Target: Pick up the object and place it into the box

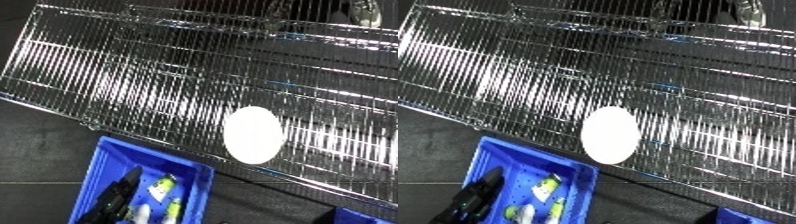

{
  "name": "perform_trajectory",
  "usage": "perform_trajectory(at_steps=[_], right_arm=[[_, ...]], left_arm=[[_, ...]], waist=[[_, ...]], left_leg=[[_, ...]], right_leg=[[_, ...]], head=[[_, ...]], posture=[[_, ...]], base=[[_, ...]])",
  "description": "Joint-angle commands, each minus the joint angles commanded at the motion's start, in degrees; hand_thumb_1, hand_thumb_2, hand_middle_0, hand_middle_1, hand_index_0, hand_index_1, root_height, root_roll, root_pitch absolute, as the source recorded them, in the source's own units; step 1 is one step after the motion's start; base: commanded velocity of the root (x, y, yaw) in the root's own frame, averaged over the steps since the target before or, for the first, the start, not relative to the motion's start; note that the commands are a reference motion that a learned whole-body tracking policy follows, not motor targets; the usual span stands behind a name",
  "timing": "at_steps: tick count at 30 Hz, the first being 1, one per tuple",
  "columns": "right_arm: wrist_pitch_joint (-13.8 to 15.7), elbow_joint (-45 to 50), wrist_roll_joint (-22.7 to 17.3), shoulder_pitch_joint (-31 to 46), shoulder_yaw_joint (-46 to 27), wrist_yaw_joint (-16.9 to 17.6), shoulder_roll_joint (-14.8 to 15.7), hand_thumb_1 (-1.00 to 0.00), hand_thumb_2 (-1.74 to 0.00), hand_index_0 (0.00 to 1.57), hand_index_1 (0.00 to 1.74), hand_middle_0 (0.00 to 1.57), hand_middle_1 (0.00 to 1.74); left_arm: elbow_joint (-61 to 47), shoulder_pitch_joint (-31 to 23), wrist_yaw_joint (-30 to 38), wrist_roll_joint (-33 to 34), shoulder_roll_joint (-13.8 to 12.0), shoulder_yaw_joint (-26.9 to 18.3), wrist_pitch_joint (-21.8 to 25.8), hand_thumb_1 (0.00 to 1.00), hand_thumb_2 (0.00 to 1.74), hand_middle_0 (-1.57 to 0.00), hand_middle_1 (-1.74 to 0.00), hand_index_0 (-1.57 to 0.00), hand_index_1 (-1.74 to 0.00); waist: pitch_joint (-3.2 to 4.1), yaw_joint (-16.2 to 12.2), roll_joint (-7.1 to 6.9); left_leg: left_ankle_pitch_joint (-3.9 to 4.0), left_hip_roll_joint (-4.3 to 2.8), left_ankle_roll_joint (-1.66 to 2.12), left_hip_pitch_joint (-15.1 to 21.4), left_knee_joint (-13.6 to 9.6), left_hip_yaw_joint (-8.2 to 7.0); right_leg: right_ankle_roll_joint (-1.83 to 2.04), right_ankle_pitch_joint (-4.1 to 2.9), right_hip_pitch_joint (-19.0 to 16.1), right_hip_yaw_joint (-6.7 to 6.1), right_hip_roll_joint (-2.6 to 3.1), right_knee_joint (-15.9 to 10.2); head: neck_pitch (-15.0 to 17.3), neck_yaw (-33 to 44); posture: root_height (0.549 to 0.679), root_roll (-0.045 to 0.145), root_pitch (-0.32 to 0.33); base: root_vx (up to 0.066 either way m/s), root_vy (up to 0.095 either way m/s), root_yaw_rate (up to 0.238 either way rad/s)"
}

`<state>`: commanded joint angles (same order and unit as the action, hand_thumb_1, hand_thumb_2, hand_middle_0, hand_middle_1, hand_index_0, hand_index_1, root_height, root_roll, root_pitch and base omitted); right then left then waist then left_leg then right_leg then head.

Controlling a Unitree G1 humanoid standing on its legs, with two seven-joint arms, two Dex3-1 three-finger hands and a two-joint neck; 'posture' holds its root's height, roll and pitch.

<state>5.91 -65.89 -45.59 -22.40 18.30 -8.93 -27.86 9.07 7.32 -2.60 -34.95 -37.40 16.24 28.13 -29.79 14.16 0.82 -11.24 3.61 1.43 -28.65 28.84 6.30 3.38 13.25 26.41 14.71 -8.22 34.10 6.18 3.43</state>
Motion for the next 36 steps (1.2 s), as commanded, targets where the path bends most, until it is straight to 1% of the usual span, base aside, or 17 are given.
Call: perform_trajectory(at_steps=[3, 6, 9, 12, 15, 20, 25, 31, 36], right_arm=[[0.4, -0.5, -0.9, 0.7, -0.7, -0.5, 0.2, 0.00, 0.00, 0.00, 0.00, 0.00, 0.00], [0.7, -1.0, -1.5, 1.1, -1.2, -0.8, 0.6, 0.00, 0.00, 0.00, 0.00, 0.00, 0.00], [0.8, -1.4, -1.8, 1.2, -1.6, -1.1, 1.2, 0.00, 0.00, 0.00, 0.00, 0.00, 0.00], [0.1, -1.7, -1.9, 0.6, -1.7, -1.3, 1.6, 0.00, 0.00, 0.00, 0.00, 0.00, 0.00], [-0.6, -2.2, -1.6, -0.1, -1.5, -1.7, 1.7, 0.00, 0.00, 0.00, 0.00, 0.00, 0.00], [-1.3, -2.4, -0.4, -0.4, -0.8, -2.7, 1.6, 0.00, 0.00, 0.00, 0.00, 0.00, 0.00], [-1.9, -2.6, 0.8, -1.5, 0.1, -3.5, 1.9, 0.00, 0.00, 0.00, 0.00, 0.00, 0.00], [-2.8, -2.5, 2.2, -3.6, 1.9, -4.3, 2.7, 0.00, 0.00, 0.00, 0.00, 0.00, 0.00], [-3.3, -2.1, 3.3, -5.1, 3.0, -4.3, 3.1, 0.00, 0.00, 0.00, 0.00, 0.00, 0.00]], left_arm=[[-4.6, -0.8, 1.5, 1.2, -1.1, -2.0, 2.9, 0.00, 0.00, 0.00, 0.00, 0.00, 0.00], [-7.4, -1.1, 1.9, 1.6, -1.2, -3.8, 4.6, 0.00, 0.00, 0.00, 0.00, 0.00, 0.00], [-9.2, -0.8, 1.5, 3.1, -1.0, -4.7, 4.9, 0.00, 0.00, 0.00, 0.00, 0.00, 0.00], [-9.5, 0.6, 1.4, 5.8, -1.1, -4.3, 4.3, 0.00, 0.00, 0.00, 0.00, 0.00, 0.00], [-8.8, 2.9, 3.0, 7.2, -1.5, -3.6, 2.5, 0.00, 0.00, 0.00, 0.00, 0.00, 0.00], [-5.4, 7.1, 7.1, 7.7, -1.4, -2.3, -1.3, 0.00, 0.00, 0.00, 0.00, 0.00, 0.00], [-0.2, 11.2, 11.6, 9.4, 0.2, -0.7, -2.7, 0.00, 0.00, 0.00, 0.00, 0.00, 0.00], [6.3, 15.6, 15.1, 12.1, 2.5, 1.0, -4.1, 0.00, 0.00, 0.00, 0.00, 0.00, 0.00], [11.7, 18.4, 16.5, 12.3, 4.2, 1.8, -4.3, 0.00, 0.00, 0.00, 0.00, 0.00, 0.00]], waist=[[0.00, 0.7, -0.13], [0.00, 1.2, -0.39], [0.00, 1.4, -0.78], [0.00, 1.2, -1.28], [0.00, 0.5, -1.78], [0.00, -1.0, -2.64], [0.00, -2.4, -3.58], [0.00, -4.3, -5.24], [0.00, -5.7, -6.06]], left_leg=[[0.05, 0.11, 0.06, 0.1, -0.2, 0.48], [-0.05, 0.22, 0.11, 0.1, -0.2, 0.82], [-0.16, 0.25, 0.18, 0.2, -0.1, 0.98], [-0.18, 0.16, 0.22, 0.4, 0.0, 0.94], [-0.27, -0.04, 0.22, 0.5, 0.2, 0.66], [-0.53, -0.55, 0.20, 0.6, 0.9, -0.19], [-0.71, -1.06, 0.08, 0.4, 1.5, -0.98], [-0.81, -2.07, 0.17, 0.2, 2.3, -1.99], [-1.22, -2.80, 0.20, 0.0, 3.1, -2.81]], right_leg=[[-0.02, 0.01, -0.3, 0.51, -0.21, -0.1], [-0.05, 0.07, -0.5, 0.85, -0.32, 0.0], [0.00, 0.03, -0.8, 1.02, -0.31, -0.1], [0.03, -0.02, -1.0, 0.93, -0.13, 0.0], [0.02, 0.01, -1.1, 0.52, 0.18, 0.1], [0.09, 0.02, -0.8, -0.84, 0.86, 0.5], [0.10, 0.08, -0.3, -2.10, 1.60, 0.9], [0.22, -0.03, 0.2, -3.34, 2.62, 1.2], [0.18, 0.11, 0.8, -4.24, 3.19, 1.8]], head=[[0.3, -1.3], [0.6, -2.1], [1.0, -2.1], [1.4, -1.4], [2.0, 0.8], [2.5, 4.4], [2.5, 8.5], [2.0, 13.5], [1.7, 16.1]], posture=[[0.656, 0.036, 0.140], [0.656, 0.036, 0.139], [0.656, 0.036, 0.137], [0.657, 0.035, 0.132], [0.656, 0.033, 0.127], [0.654, 0.030, 0.118], [0.653, 0.026, 0.115], [0.651, 0.020, 0.111], [0.649, 0.018, 0.110]], base=[[0.006, -0.059, 0.117], [0.010, -0.051, 0.069], [0.012, -0.044, 0.021], [0.014, -0.028, -0.046], [0.011, 0.005, -0.144], [0.012, 0.034, -0.203], [0.005, 0.036, -0.177], [0.005, 0.021, -0.186], [0.008, 0.035, -0.162]])
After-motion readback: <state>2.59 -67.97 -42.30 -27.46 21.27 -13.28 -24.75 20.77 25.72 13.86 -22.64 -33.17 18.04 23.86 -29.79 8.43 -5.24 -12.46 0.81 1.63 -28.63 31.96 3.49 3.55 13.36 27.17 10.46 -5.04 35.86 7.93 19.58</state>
